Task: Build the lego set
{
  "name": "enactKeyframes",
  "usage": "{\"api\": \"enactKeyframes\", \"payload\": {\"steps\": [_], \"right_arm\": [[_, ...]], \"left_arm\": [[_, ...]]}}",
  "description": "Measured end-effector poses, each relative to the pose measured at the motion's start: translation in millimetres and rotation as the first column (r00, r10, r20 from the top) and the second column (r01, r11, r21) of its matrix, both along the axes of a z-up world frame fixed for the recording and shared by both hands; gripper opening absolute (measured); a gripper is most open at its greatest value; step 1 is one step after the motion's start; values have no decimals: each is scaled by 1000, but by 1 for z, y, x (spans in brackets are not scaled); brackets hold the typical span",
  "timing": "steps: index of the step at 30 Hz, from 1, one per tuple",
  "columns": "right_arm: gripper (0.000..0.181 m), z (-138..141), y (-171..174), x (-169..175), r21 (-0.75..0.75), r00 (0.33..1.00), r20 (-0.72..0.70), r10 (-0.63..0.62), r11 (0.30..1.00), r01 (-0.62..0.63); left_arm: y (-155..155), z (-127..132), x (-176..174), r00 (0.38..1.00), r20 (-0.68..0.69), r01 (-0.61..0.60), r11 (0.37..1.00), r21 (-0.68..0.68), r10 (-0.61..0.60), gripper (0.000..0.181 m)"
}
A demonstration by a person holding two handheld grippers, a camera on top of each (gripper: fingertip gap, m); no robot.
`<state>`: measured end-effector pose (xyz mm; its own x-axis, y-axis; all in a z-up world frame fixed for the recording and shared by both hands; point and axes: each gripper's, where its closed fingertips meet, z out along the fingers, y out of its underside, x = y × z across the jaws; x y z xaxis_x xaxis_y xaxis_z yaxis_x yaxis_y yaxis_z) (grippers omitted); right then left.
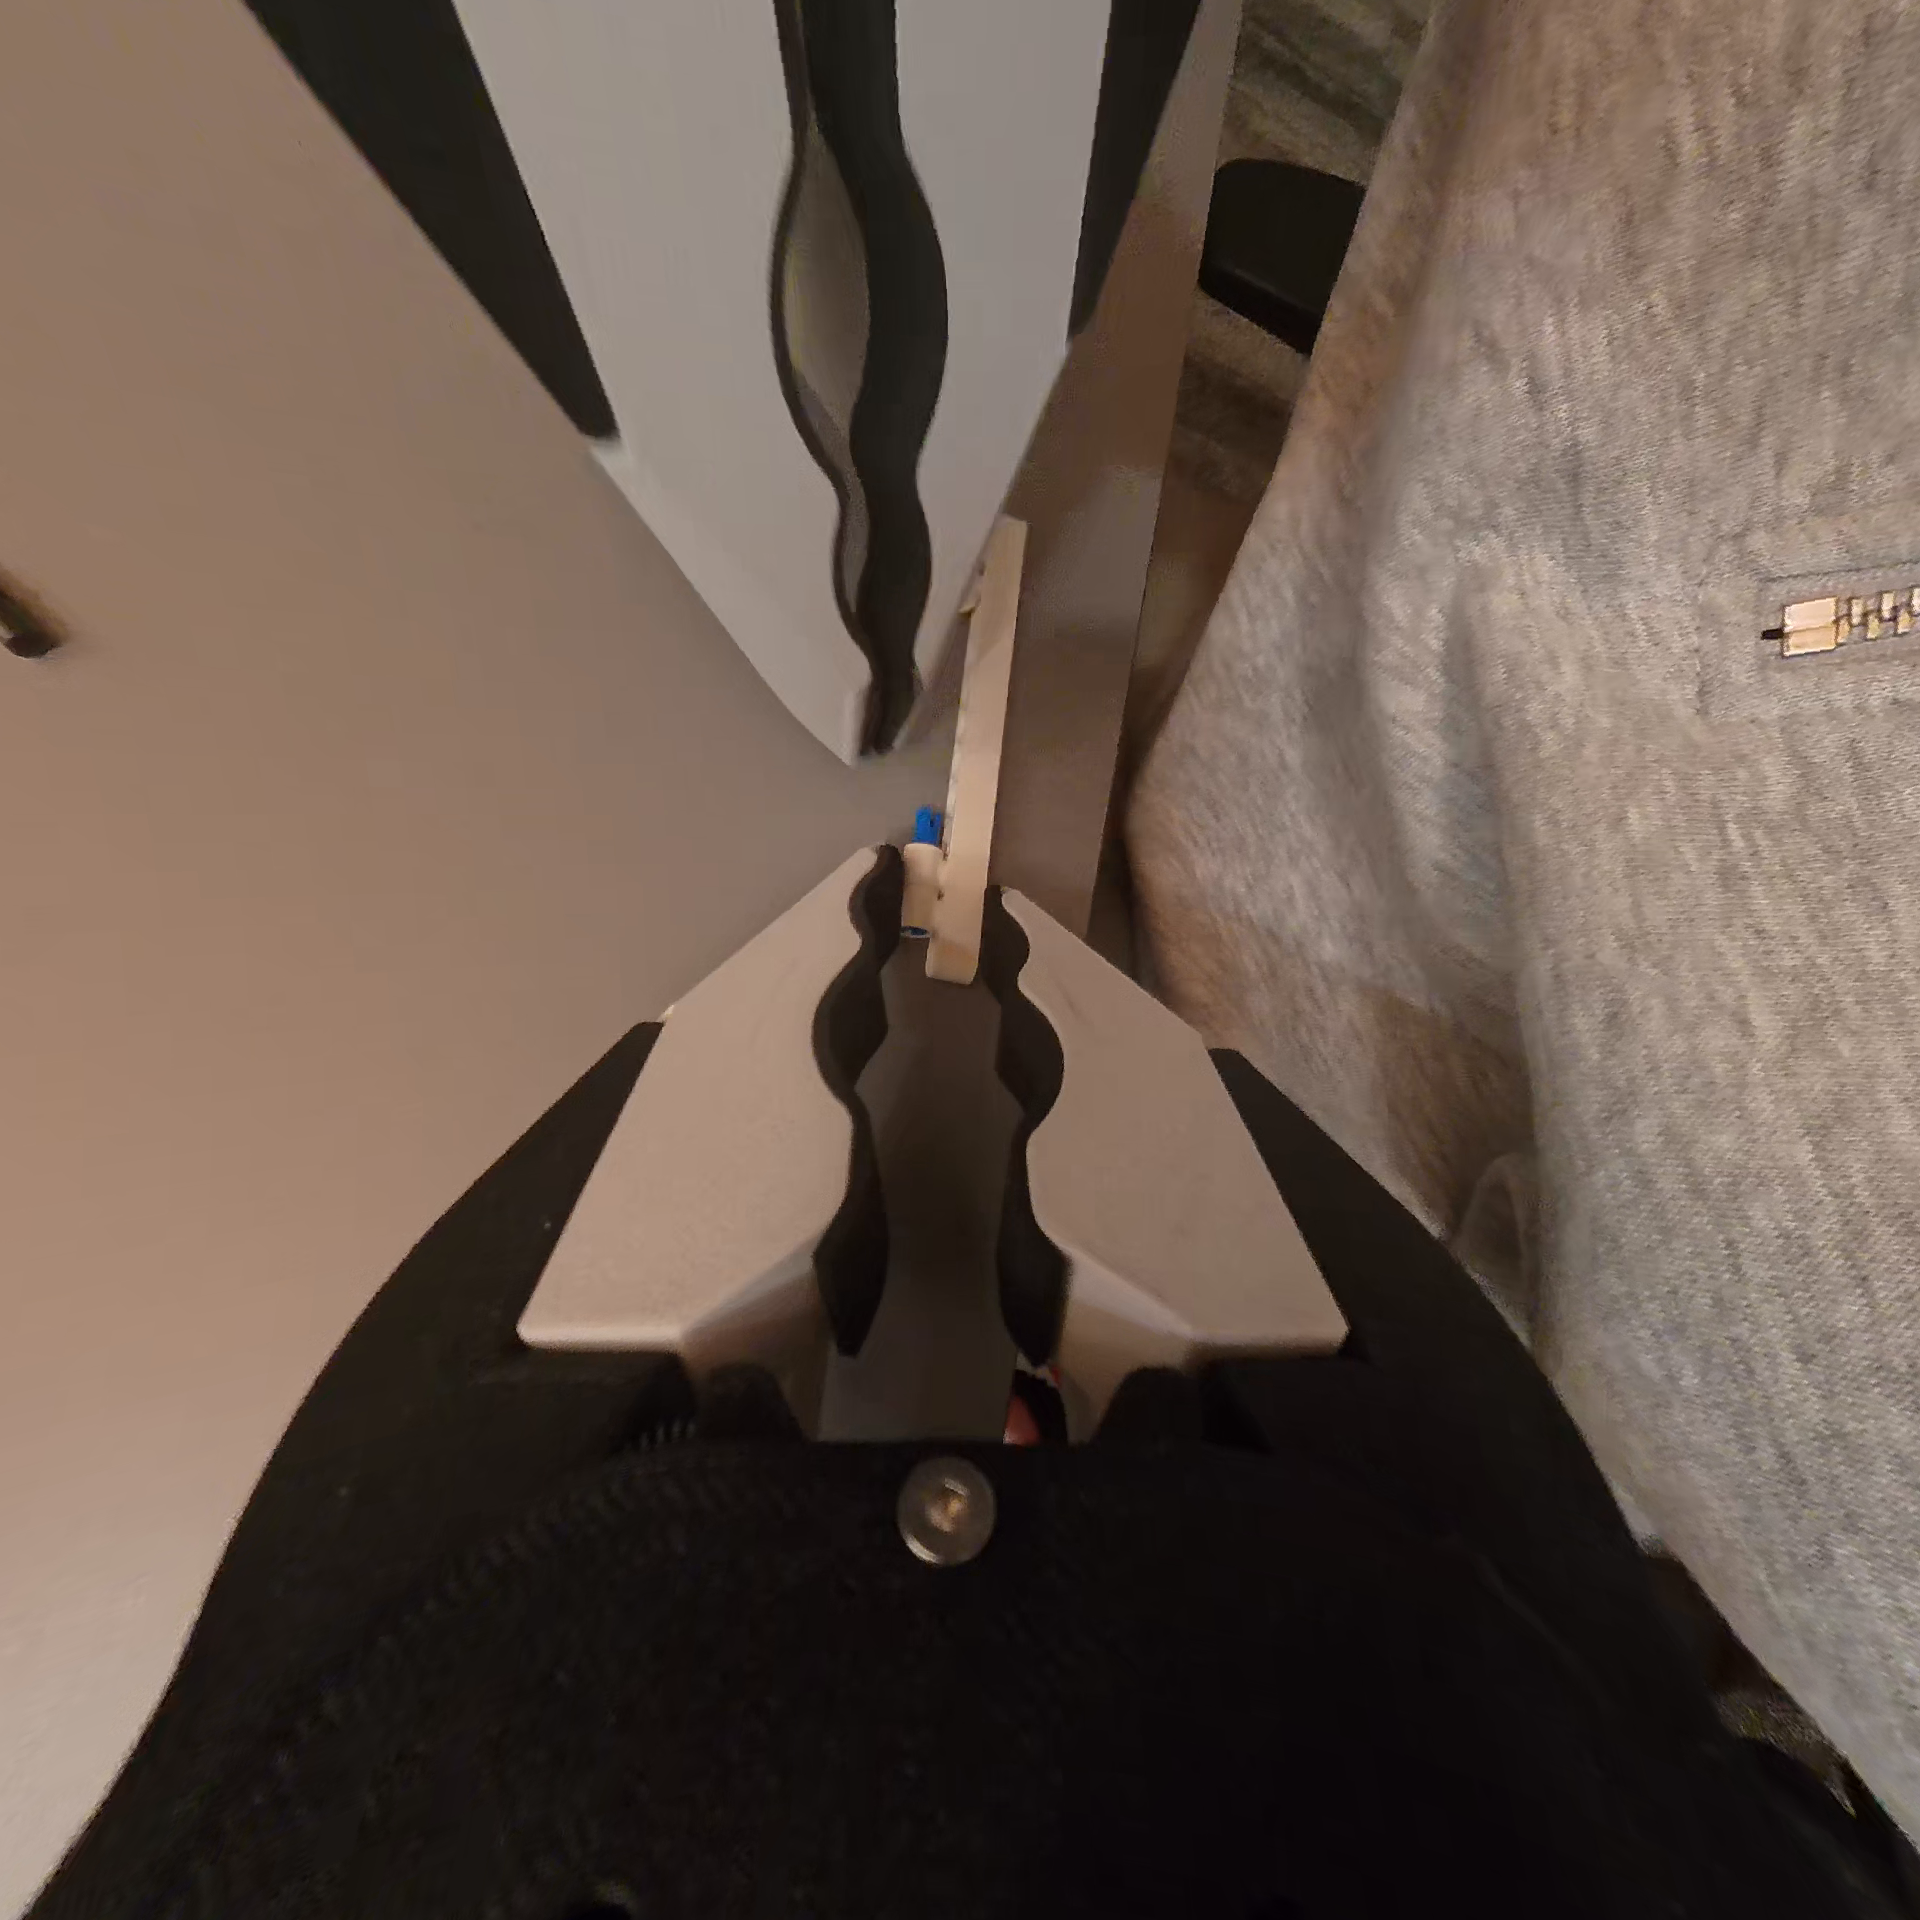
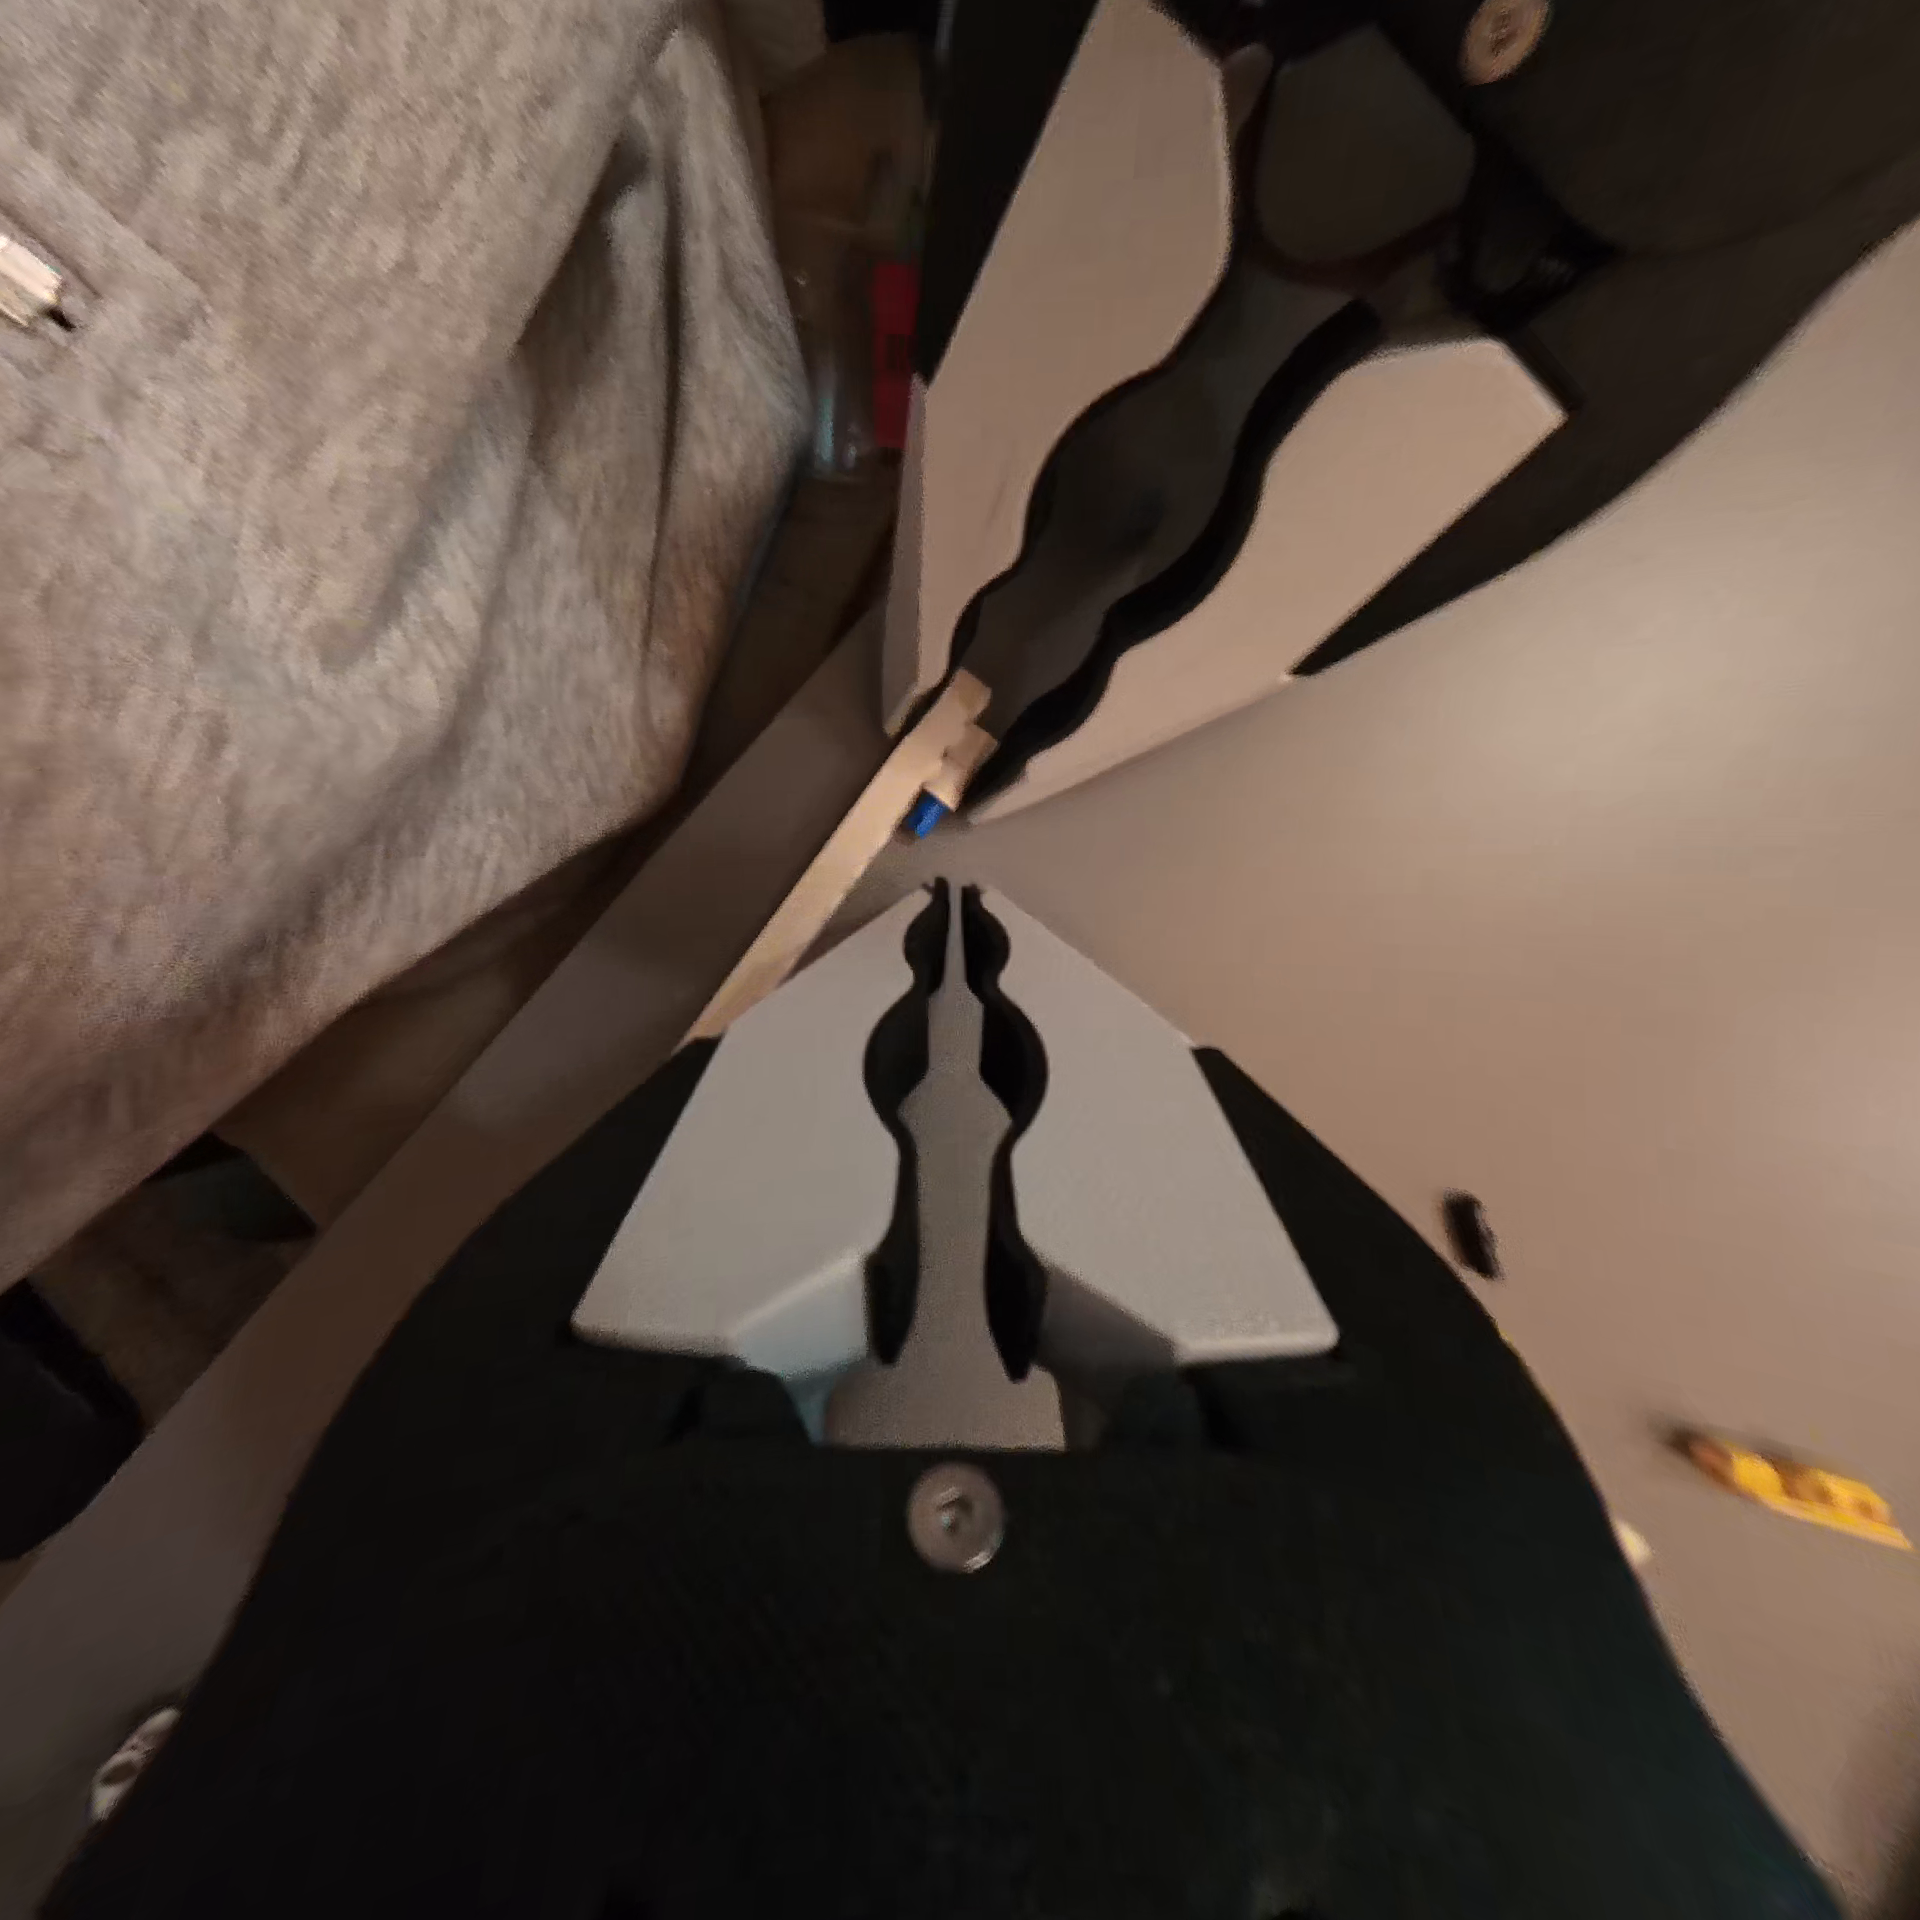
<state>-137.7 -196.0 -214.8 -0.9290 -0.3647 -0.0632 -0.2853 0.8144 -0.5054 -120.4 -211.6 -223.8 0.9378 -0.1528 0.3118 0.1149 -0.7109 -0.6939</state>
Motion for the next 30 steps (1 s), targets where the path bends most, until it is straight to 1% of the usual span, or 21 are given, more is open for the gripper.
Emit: {"api": "enactKeyframes", "payload": {"steps": [2,4,6,8,11,13,15,18,20,23,26,28,30], "right_arm": [[3,12,4,-10,-17,997,-54,-56,998,55],[4,25,8,-21,-33,982,-101,-160,987,158],[9,37,13,-26,-55,954,-109,-278,960,274],[11,50,16,-24,-104,914,-90,-396,916,387],[13,67,19,-9,-222,839,-42,-543,824,522],[13,71,21,3,-312,774,-27,-632,741,594],[16,68,25,16,-386,701,-5,-713,648,657],[19,55,38,29,-457,569,1,-823,506,732],[23,46,49,38,-461,496,12,-868,436,773],[36,45,58,53,-457,435,83,-897,353,816],[52,53,64,65,-453,393,225,-892,261,852],[57,59,67,73,-439,369,343,-864,200,876],[60,59,70,83,-400,341,450,-825,155,903]], "left_arm": [[0,0,0,1000,-1,0,1000,1,0,14],[0,0,0,1000,-3,0,1000,2,0,13],[-1,0,0,1000,-19,0,1000,5,0,13],[-1,0,-1,999,-47,-2,1000,10,3,14],[-1,2,0,996,-89,-2,1000,28,4,13],[-1,4,0,995,-104,3,999,46,2,13],[-2,6,2,994,-109,10,998,60,-3,13],[1,12,5,990,-136,35,995,90,-23,13],[6,19,12,986,-159,76,990,118,-56,13],[18,33,30,972,-192,168,972,163,-136,13],[30,39,47,947,-238,255,953,162,-213,13],[39,41,56,928,-263,311,937,156,-264,13],[47,45,66,909,-272,367,916,160,-317,13]]}}
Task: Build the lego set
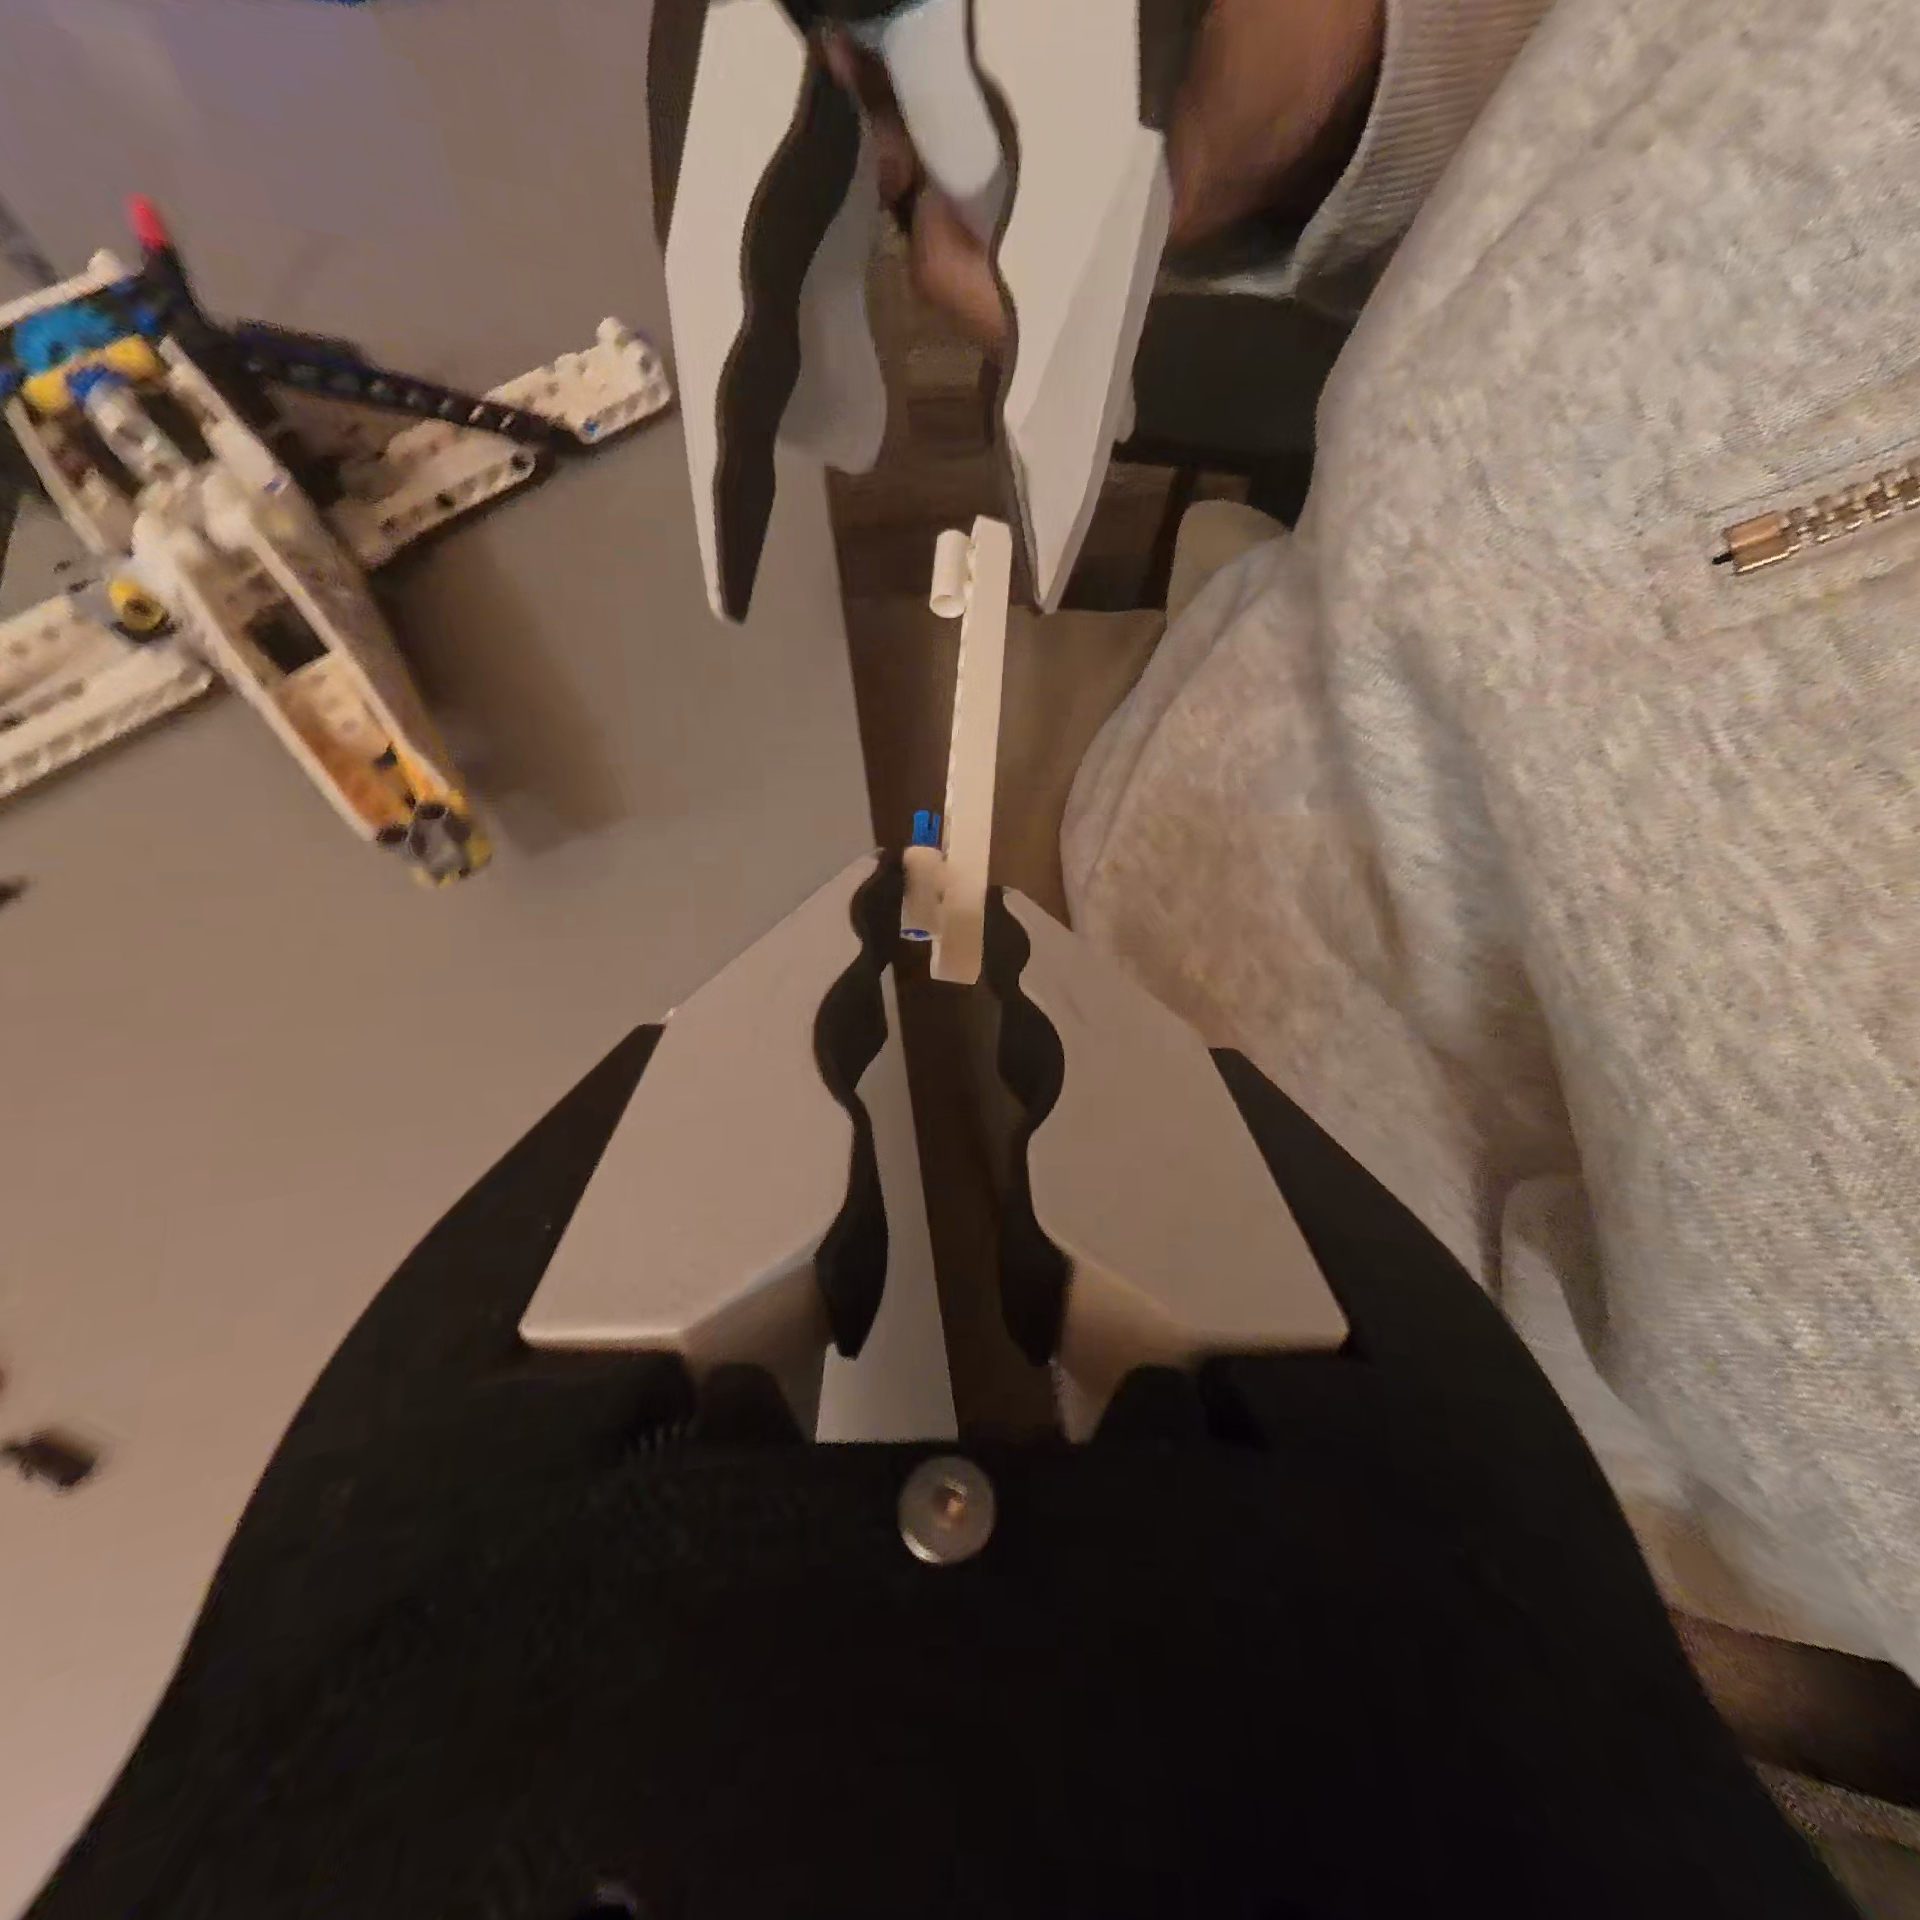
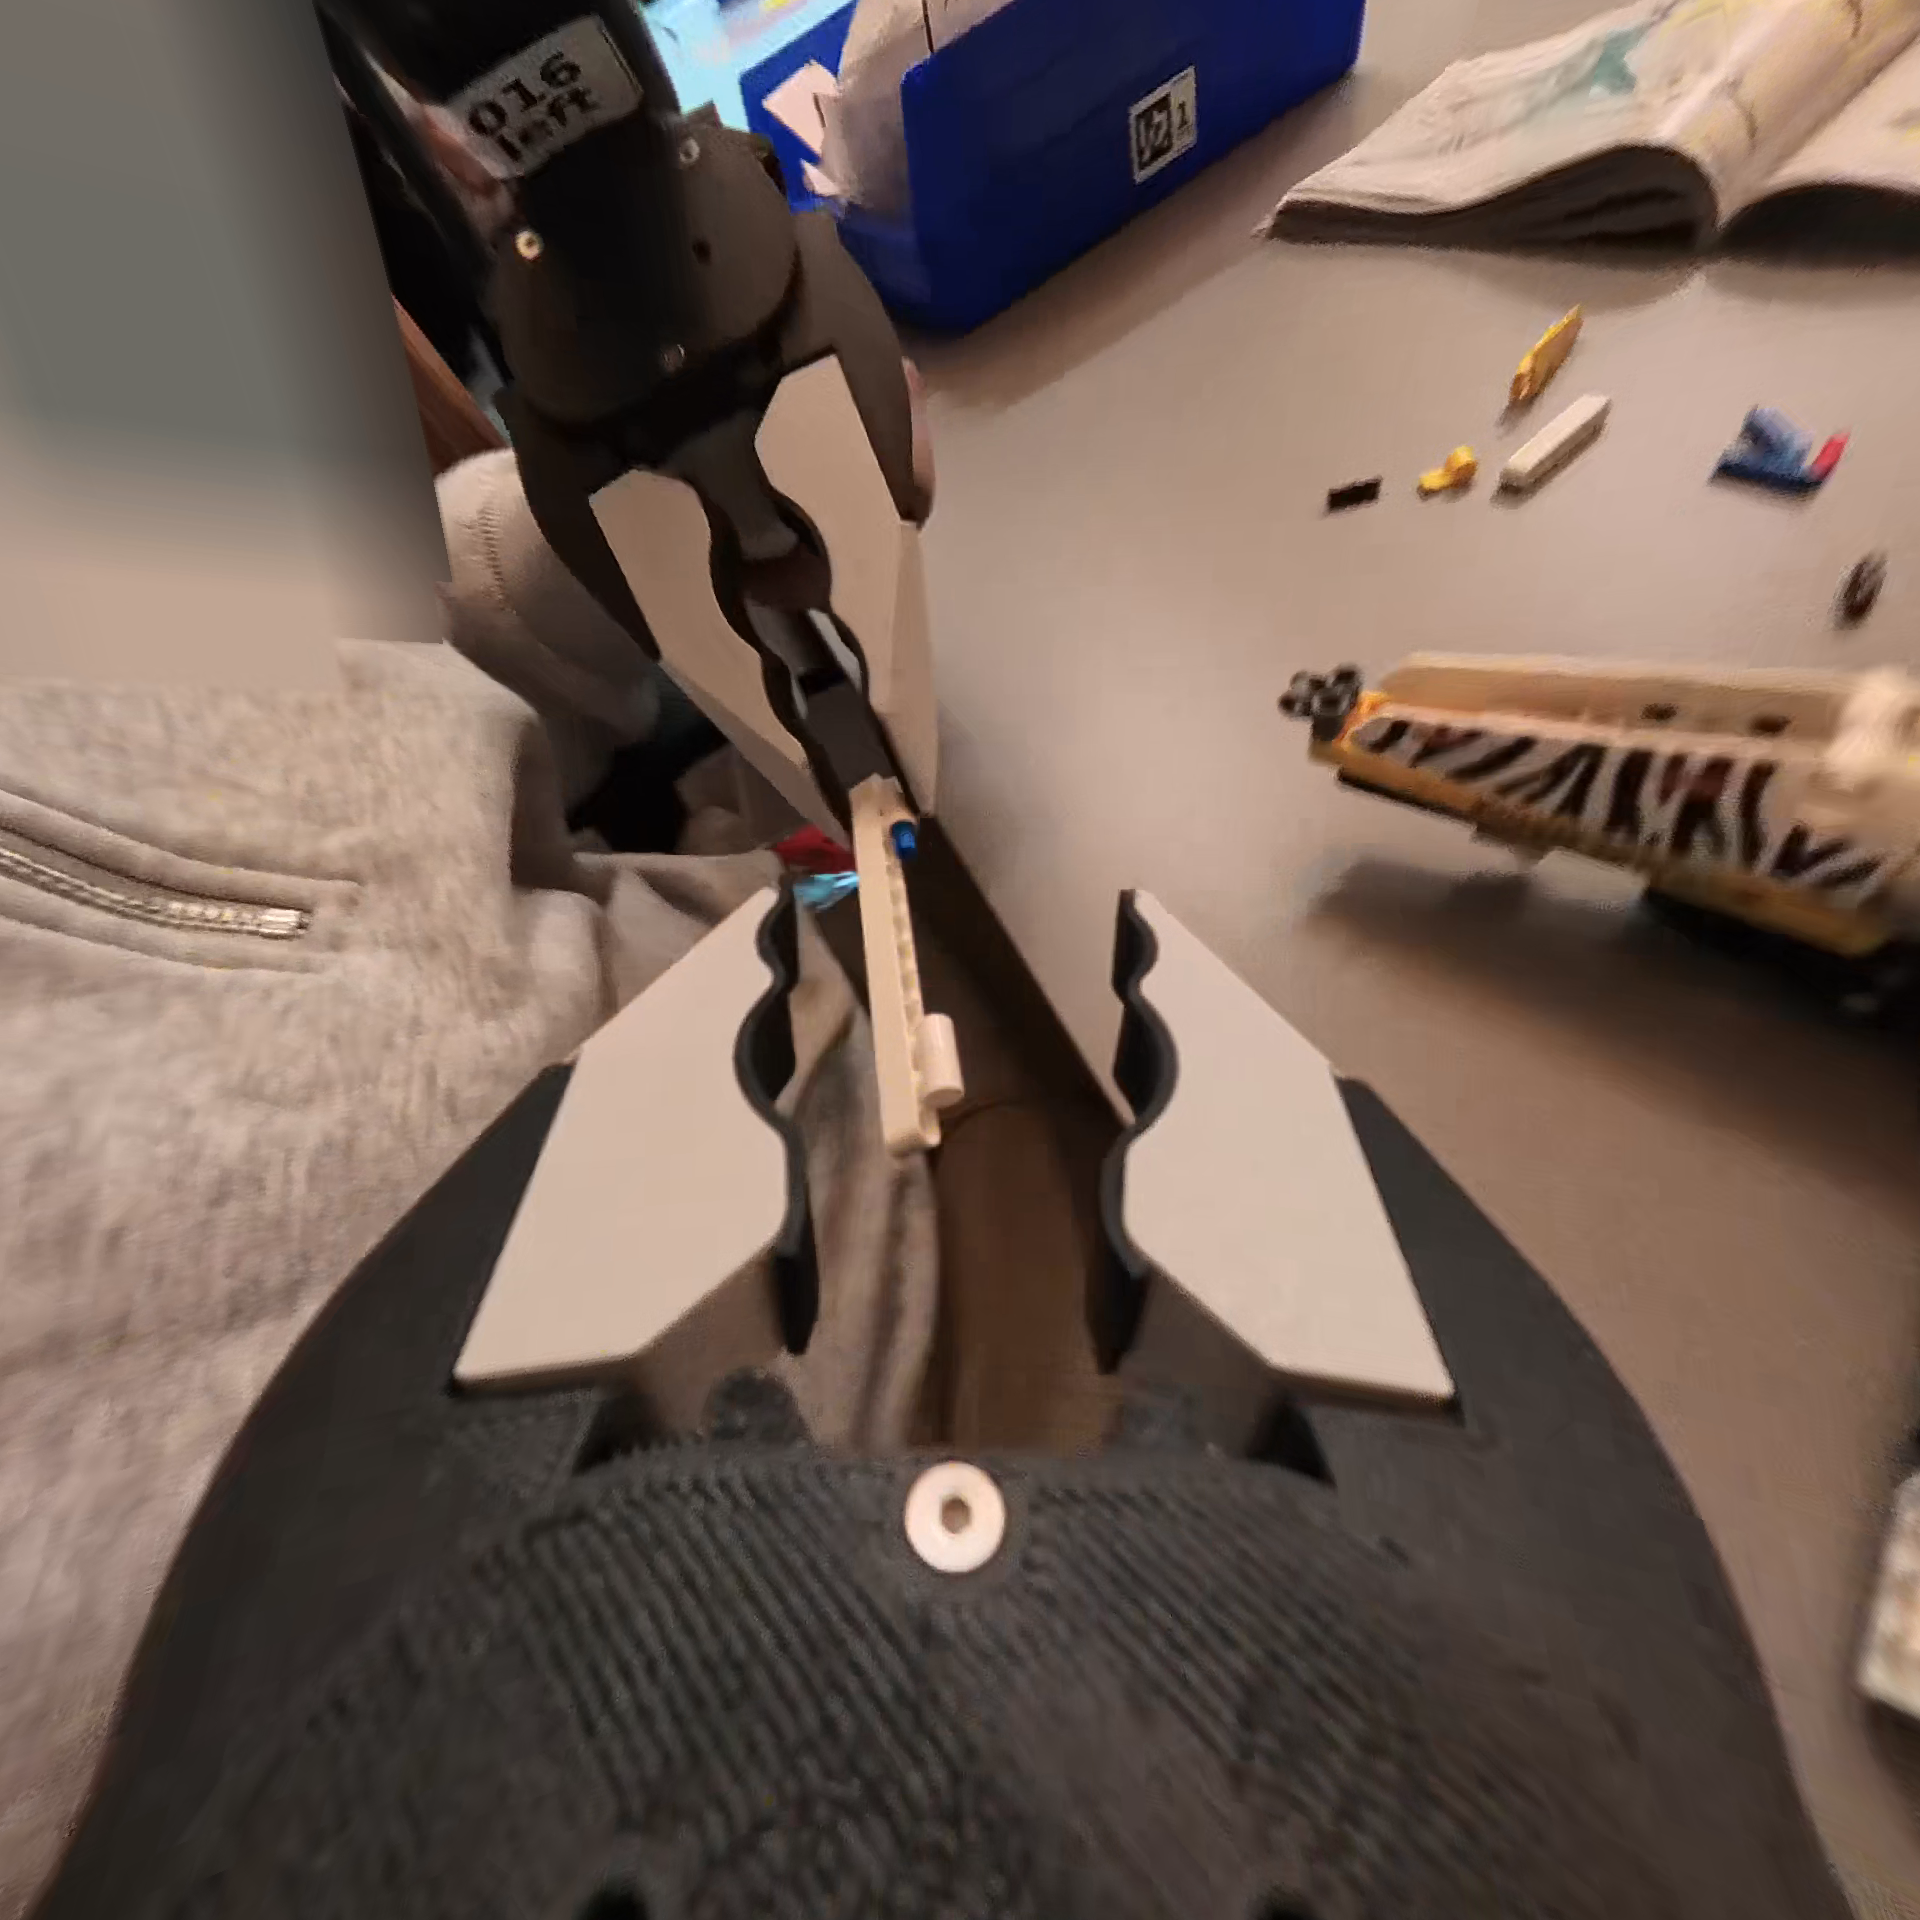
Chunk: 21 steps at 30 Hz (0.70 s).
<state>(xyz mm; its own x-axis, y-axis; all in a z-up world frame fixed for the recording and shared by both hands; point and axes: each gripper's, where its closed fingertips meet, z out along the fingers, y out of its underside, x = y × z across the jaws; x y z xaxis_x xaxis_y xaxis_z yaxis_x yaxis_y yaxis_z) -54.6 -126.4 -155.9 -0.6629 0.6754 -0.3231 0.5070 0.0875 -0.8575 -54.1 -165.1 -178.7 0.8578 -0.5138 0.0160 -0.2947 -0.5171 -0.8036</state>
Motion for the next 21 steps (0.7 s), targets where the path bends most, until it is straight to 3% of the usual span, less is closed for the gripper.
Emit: {"api": "enactKeyframes", "payload": {"steps": [4,7,12,16,21], "right_arm": [[57,-12,2,22,-130,993,119,-1,991,17],[43,-12,14,31,-152,994,78,-82,984,93],[35,-9,49,42,-173,970,24,-243,954,243],[26,-9,69,46,-214,948,9,-318,926,312],[0,-7,90,50,-289,925,-30,-378,889,354]], "left_arm": [[17,6,17,993,1,121,993,8,-121,13],[32,2,19,983,-53,173,985,-19,-174,13],[63,4,20,968,-82,237,971,-30,-238,13],[87,4,25,954,-76,289,956,-42,-291,13],[109,-3,34,939,-58,335,938,-85,-340,13]]}}
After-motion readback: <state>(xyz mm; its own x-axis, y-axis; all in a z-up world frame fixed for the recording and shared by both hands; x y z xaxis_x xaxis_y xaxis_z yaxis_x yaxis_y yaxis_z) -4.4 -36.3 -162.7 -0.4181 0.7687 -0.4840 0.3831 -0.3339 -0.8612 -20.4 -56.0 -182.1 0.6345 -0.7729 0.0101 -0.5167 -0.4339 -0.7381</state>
